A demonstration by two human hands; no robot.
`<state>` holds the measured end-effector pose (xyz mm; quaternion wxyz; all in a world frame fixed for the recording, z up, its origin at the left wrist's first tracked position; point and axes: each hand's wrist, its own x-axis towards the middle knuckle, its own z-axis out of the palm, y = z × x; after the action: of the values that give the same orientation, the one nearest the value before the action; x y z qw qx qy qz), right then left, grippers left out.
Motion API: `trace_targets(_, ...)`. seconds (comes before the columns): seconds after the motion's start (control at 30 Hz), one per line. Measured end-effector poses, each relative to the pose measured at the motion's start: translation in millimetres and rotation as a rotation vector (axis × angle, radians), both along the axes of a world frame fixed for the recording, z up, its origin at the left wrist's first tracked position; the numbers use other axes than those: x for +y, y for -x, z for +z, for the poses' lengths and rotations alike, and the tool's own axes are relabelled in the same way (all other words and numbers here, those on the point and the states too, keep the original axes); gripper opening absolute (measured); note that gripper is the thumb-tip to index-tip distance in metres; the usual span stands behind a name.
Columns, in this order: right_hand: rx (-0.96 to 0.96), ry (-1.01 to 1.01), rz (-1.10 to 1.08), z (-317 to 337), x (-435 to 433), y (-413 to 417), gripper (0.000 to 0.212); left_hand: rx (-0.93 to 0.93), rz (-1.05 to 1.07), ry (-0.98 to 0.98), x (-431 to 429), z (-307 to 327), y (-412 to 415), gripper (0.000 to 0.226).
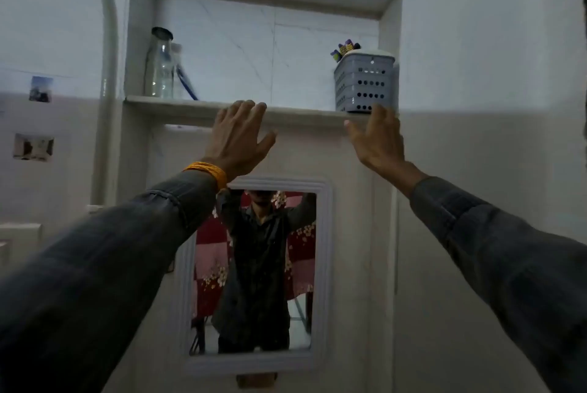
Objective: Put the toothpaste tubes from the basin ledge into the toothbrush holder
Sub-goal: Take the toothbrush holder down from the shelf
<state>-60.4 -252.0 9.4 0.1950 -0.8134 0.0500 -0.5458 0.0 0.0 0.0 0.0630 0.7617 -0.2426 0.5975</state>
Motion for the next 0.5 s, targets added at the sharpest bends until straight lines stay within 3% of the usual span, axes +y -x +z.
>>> trace_targets(0.23,-0.073,-0.144,0.007,61,-25,-44,0.086,0.05,-0.051,-0.017,-41,55,-54,0.055)
trace_targets(0.33,-0.078,-0.188,-0.007,79,-27,-61,0.098,0.095,0.083,-0.105,-51,71,-72,0.058)
trace_targets(0.5,-0.122,-0.273,-0.025,95,-33,-85,0.119,0.095,0.109,-0.142,-55,85,-92,0.061)
